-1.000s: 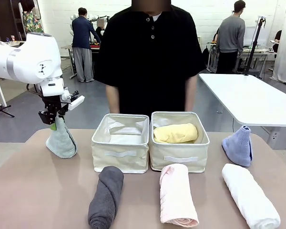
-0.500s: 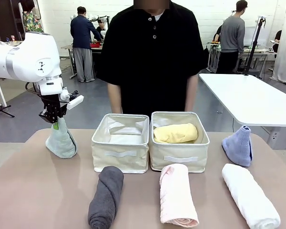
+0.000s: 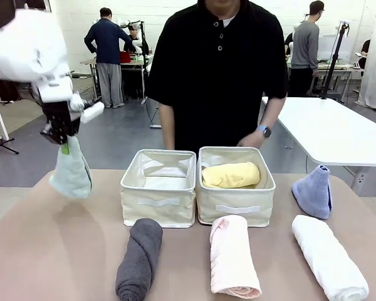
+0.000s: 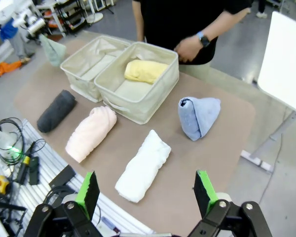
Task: Sort the towels based on their folding style.
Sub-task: Pick up one triangle-folded towel and place it in the left Fabric basket.
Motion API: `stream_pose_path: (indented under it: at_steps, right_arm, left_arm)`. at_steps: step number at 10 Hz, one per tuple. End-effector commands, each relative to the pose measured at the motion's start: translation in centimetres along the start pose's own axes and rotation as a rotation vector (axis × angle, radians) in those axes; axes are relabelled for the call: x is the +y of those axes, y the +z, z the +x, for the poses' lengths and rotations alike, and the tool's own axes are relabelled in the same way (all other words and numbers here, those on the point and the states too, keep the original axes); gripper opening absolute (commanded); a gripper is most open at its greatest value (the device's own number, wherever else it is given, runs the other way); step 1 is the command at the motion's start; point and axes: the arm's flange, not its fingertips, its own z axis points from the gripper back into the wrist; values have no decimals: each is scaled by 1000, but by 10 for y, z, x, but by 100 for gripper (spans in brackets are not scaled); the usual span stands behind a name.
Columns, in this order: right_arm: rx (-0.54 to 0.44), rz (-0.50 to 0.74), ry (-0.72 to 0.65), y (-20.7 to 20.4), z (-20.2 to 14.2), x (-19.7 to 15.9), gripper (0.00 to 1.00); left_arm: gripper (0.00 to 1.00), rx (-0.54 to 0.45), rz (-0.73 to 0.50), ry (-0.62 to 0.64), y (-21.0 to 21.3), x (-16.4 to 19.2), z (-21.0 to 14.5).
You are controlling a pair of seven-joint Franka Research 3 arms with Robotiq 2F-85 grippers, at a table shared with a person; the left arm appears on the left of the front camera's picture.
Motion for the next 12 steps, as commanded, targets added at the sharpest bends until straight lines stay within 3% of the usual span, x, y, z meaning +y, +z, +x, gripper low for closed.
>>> stream_pose_path:
  at_steps: [1,3,4,5,9,10,12]
  right_arm:
    - [1,-12,-8,-1,0,-1,100]
    - [1,-12,-8,-1,0,-1,100]
    - [1,-12,-8,-1,0,-1,100]
    - [1,-12,-8,-1,0,-1,100]
    - [1,-12,-8,-1,0,-1,100]
    - [1,-12,-8,-1,0,-1,100]
    - [1,-12,-8,-1,0,-1,100]
  left_arm:
    - [0,-30,38,94,63,-41,7]
    - [0,-61,64,94,94,-70,6]
    - [0,-73,77,156,98,-85,2]
    - [0,-36,56,76,99,-70,6]
    - [0,-36,56,76,99,-70,6]
    - [16,-48,37,81,94,-72,9]
    - [16,-31,107,13,124,-47,59]
